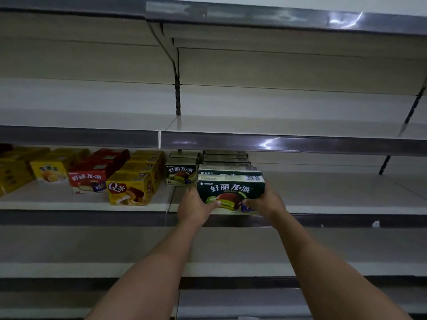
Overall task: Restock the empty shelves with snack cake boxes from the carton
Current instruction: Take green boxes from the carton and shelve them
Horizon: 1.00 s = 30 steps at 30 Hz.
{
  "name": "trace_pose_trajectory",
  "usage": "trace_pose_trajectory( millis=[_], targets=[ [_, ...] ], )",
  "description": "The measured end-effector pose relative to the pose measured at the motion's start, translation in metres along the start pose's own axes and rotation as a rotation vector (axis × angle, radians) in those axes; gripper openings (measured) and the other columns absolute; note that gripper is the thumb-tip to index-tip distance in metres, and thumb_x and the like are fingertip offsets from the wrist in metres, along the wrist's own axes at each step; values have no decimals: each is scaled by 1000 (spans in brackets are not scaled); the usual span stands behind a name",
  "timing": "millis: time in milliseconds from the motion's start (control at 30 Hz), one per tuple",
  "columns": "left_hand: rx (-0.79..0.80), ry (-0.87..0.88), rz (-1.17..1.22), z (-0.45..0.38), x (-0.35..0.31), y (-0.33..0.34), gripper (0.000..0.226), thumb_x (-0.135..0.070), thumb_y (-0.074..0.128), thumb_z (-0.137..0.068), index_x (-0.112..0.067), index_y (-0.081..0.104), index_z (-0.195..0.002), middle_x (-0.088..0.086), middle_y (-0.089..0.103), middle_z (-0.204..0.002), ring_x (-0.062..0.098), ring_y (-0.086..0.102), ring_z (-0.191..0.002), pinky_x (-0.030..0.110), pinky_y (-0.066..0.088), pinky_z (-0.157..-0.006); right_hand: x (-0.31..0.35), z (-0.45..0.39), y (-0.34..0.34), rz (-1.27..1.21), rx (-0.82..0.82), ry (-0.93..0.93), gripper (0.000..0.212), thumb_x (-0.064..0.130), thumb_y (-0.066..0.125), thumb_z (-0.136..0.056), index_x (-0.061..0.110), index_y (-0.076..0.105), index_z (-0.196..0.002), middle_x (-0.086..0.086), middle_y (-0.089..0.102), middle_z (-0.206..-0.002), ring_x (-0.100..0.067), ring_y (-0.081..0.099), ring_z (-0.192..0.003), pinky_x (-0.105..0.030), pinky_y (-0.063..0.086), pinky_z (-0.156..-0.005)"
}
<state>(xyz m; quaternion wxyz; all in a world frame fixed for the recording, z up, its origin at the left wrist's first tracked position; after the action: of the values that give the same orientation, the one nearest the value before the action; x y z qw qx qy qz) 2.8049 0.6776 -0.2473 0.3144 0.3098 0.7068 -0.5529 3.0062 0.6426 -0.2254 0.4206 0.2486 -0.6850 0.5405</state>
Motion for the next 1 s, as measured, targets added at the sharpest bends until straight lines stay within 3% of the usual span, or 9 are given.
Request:
trace_pose_trajectory(
  millis=[233,400,533,800,867,933,1000],
  targets=[
    [39,6,-17,-24,5,26,60,-39,80,-73,-13,54,-120,6,64,-116,25,61,-106,33,50,-79,-15,-25,3,118,-36,-22,66,18,80,-73,18,48,-130,-7,64,-120,-26,58,-111,-41,49,-93],
    [62,-10,-24,-35,14,36,57,-39,80,-72,-12,56,-117,7,65,-115,26,62,-105,37,52,-84,-22,-39,10,102,13,-9,58,16,77,-77,15,50,-128,-8,63,-123,-25,57,-113,-43,48,-96],
    [98,-2,-53,-37,20,40,67,-44,79,-71,-12,50,-123,7,60,-122,26,58,-111,40,52,-88,-32,-46,16,16,38,33,55,12,77,-77,13,52,-126,-9,61,-124,-25,56,-115,-38,47,-98],
    [53,-10,-104,-29,15,39,78,-45,79,-71,-11,42,-130,8,51,-130,27,53,-118,41,50,-91,-40,-50,18,-102,58,59,56,-1,75,-73,13,53,-122,-9,62,-120,-26,57,-111,-44,48,-98],
    [16,-1,-153,-20,8,37,79,-46,78,-72,-14,39,-132,6,51,-132,28,54,-117,39,50,-84,-43,-46,11,-174,55,77,53,-4,74,-73,12,53,-119,-12,63,-118,-27,60,-106,-44,52,-92],
    [-4,22,-182,-10,-3,38,79,-46,77,-73,-15,34,-132,5,51,-132,29,56,-114,36,48,-75,-46,-40,-1,-245,90,110,53,-10,69,-74,9,51,-120,-14,63,-113,-24,62,-93,-30,56,-71],
    [-28,76,-195,-2,-19,43,76,-47,77,-73,-17,34,-128,5,52,-130,29,58,-109,35,47,-71,-49,-35,-20,-290,101,136,50,-14,62,-76,7,51,-120,-13,62,-103,-18,59,-76,-18,48,-49]
  ],
)
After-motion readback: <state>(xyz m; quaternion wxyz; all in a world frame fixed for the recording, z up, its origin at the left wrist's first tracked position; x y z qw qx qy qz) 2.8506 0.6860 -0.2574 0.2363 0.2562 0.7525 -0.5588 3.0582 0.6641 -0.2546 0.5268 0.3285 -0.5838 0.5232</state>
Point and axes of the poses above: each hand's wrist, its own z-axis away from the middle knuckle, its own y-axis out of the palm, x = y × z, the point moved 4 cm from there along -z, towards the middle knuckle
